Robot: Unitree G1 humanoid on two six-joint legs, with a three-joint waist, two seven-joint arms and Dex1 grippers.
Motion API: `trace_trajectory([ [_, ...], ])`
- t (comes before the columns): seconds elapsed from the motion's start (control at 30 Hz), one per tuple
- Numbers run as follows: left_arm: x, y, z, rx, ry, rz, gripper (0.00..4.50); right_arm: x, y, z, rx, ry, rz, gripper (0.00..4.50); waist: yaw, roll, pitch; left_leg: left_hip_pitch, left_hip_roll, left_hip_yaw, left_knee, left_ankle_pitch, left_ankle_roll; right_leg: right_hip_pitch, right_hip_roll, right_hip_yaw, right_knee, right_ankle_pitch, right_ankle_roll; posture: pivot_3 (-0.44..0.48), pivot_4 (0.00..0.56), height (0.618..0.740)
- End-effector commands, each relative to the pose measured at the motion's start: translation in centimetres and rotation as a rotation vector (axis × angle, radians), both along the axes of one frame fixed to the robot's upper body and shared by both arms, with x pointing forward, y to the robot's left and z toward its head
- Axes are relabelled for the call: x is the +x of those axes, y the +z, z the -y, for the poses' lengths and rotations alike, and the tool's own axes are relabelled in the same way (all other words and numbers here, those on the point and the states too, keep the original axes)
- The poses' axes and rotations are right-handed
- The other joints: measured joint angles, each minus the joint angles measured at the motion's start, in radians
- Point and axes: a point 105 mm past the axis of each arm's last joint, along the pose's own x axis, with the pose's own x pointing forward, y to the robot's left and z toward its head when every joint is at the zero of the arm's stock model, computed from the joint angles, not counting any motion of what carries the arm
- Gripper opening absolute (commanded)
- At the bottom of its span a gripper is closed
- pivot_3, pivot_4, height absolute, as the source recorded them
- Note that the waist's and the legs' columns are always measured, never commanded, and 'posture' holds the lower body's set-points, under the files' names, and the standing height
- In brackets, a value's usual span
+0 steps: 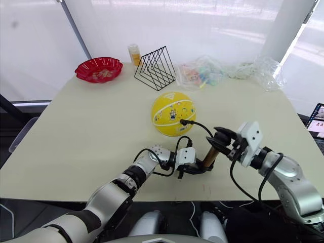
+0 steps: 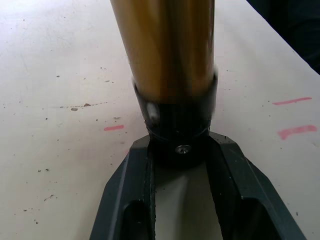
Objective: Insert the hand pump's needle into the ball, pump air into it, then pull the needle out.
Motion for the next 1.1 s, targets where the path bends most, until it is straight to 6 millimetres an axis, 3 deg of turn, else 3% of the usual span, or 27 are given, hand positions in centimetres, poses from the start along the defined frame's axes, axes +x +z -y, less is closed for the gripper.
trace_trajectory([
  [0.03,-3.3,-5.1,-3.4,0.23,-0.056,-0.15,1.0,0.0,-0.9,0.7,0.001,-0.022,-0.068,1.63,0.0,0.0,0.0,0.0,0.0,0.0,0.0,0.0,0.0,0.0,0.002,0.0,0.0,0.0,0.0,0.0,0.15,0.737],
  [0.17,-3.4,-5.1,-3.4,0.23,-0.065,-0.152,1.0,0.1,7.1,2.1,0.081,-0.001,0.101,1.63,0.003,0.012,0.01,-0.002,0.001,0.0,0.001,0.0,0.0,0.0,-0.002,0.001,0.0,0.0,0.0,0.0,0.15,0.737],
  [0.2,-3.5,-5.2,-3.4,0.23,-0.067,-0.152,1.0,-0.1,8.3,2.3,0.088,0.008,0.122,1.63,0.004,0.013,0.012,-0.003,-0.001,0.001,0.001,0.0,0.0,-0.001,-0.004,0.001,0.0,0.0,0.0,0.0,0.15,0.737],
  [0.5,-3.4,-5.1,-3.3,0.23,-0.067,-0.152,1.0,-1.5,17.8,4.1,0.126,0.03,0.274,1.63,0.005,0.02,0.02,-0.012,-0.004,0.0,0.002,0.0,0.0,-0.008,-0.008,-0.001,-0.001,0.003,0.004,0.0,0.15,0.737],
  [0.6,-3.4,-5.1,-3.4,0.231,-0.066,-0.152,1.0,-1.8,19.1,3.9,0.157,0.039,0.286,1.63,0.005,0.019,0.02,-0.017,-0.005,0.0,0.004,0.0,0.0,-0.012,-0.009,0.0,0.0,0.003,0.005,0.0,0.15,0.737],
  [0.7,-3.4,-5.1,-3.4,0.232,-0.066,-0.153,1.0,-1.3,16.3,3.0,0.124,0.041,0.201,1.63,0.005,0.019,0.02,-0.02,-0.005,0.0,0.005,0.0,0.0,-0.014,-0.009,0.0,0.0,0.004,0.005,0.0,0.15,0.737],
  [0.83,-3.4,-5.1,-3.3,0.23,-0.066,-0.154,1.0,-0.6,8.8,2.3,0.029,0.017,0.008,1.63,0.005,0.012,0.013,-0.019,-0.005,0.0,0.004,0.0,0.0,-0.014,-0.009,0.0,0.0,0.003,0.005,0.0,0.15,0.737],
  [1.03,-3.4,-5.1,-3.4,0.231,-0.064,-0.152,1.0,-0.3,2.2,1.8,0.039,-0.017,-0.108,1.63,0.0,0.007,0.008,-0.008,-0.002,0.0,0.003,0.0,0.0,-0.006,-0.005,0.001,0.0,0.001,0.001,0.0,0.15,0.737],
  [1.1,-3.4,-5.1,-3.4,0.231,-0.064,-0.152,1.0,-0.2,-1.1,1.4,0.04,-0.038,-0.168,1.63,-0.001,0.004,0.006,-0.001,-0.001,0.0,0.0,0.0,0.0,0.0,-0.004,0.001,-0.001,0.0,0.0,0.0,0.15,0.737],
])
